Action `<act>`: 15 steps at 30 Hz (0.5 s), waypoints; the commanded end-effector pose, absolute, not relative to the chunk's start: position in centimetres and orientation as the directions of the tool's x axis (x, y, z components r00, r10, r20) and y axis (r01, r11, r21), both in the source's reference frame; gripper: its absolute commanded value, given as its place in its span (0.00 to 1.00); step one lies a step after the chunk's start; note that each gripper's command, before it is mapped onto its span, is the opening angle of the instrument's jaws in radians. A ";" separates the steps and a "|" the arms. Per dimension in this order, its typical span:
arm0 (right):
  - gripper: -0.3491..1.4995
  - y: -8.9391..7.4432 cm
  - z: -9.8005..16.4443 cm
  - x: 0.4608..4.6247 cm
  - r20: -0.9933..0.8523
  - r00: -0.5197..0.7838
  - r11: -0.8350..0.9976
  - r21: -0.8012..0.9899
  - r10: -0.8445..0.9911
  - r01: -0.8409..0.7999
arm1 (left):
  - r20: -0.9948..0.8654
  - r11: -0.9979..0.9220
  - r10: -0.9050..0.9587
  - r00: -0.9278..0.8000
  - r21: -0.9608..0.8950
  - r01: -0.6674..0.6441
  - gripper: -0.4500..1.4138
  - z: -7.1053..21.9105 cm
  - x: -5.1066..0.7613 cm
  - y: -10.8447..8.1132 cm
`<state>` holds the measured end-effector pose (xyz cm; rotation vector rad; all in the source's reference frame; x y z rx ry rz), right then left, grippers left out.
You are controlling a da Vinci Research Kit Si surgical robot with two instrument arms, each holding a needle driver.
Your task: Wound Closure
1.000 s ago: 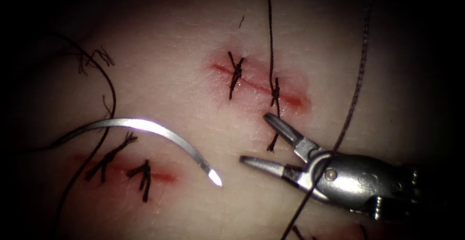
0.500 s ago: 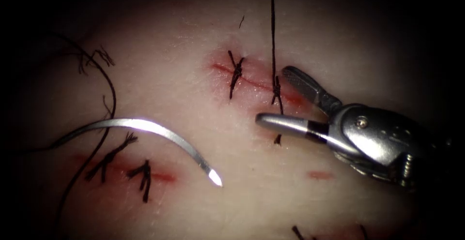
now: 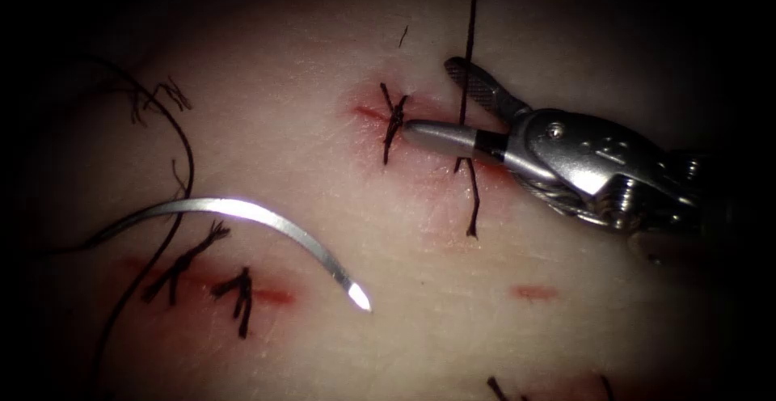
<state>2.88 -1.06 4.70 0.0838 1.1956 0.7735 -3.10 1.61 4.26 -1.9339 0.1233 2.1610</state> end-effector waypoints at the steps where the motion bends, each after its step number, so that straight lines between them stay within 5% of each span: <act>1: 0.91 -1.0 4.7 3.03 -0.804 0.141 0.747 0.450 0.577 -0.490 | -0.989 -0.968 0.117 -0.094 -0.093 -0.231 0.00 4.3 -3.16 1.6; 15: 0.91 -1.0 4.7 3.19 -0.806 0.134 0.753 0.461 0.577 -0.470 | -0.990 -0.972 0.115 -0.087 -0.094 -0.215 0.00 4.3 -3.22 1.6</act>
